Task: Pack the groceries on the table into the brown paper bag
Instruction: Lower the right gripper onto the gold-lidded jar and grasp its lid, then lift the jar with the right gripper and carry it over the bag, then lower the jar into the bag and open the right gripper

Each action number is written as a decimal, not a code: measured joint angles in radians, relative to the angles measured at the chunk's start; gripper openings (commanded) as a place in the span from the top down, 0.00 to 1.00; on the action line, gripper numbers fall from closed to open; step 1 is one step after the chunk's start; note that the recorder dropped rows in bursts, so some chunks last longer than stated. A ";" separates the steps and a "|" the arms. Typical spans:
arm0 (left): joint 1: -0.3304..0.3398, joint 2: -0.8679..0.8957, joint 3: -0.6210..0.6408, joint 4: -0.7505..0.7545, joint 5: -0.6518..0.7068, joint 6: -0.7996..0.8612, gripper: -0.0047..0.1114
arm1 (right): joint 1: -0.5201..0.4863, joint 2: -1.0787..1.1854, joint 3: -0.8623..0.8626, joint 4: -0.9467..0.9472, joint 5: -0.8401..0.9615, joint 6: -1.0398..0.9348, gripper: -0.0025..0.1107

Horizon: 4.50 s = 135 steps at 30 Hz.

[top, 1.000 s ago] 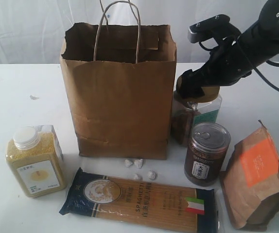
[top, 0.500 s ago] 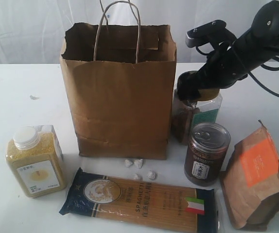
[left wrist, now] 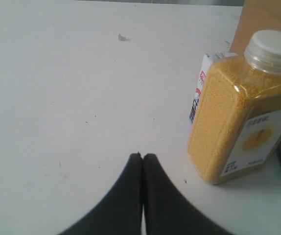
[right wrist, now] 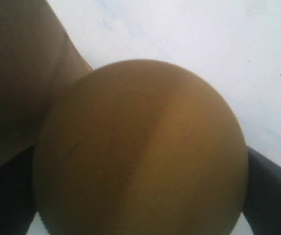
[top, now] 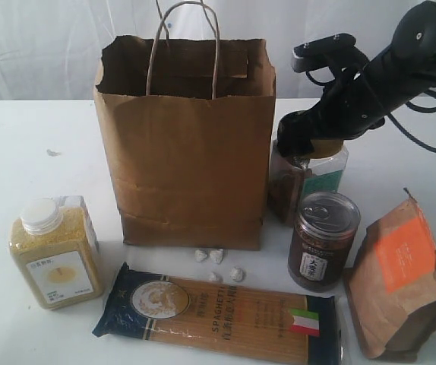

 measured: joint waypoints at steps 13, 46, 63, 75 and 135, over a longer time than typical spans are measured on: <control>0.000 0.000 0.000 0.000 0.000 0.000 0.96 | 0.000 -0.057 -0.022 -0.004 0.026 0.042 0.98; 0.000 0.000 0.000 0.000 0.000 0.000 0.96 | 0.125 -0.416 -0.472 -0.125 0.352 0.210 0.98; 0.000 0.000 0.000 0.000 0.000 0.000 0.96 | 0.261 -0.204 -0.618 -0.145 0.331 0.219 0.98; 0.000 0.000 0.000 0.000 0.000 0.000 0.96 | 0.302 -0.140 -0.618 -0.145 0.331 0.223 0.98; 0.000 0.000 0.000 0.000 0.000 0.000 0.96 | 0.302 0.229 -0.618 -0.095 0.433 0.184 0.39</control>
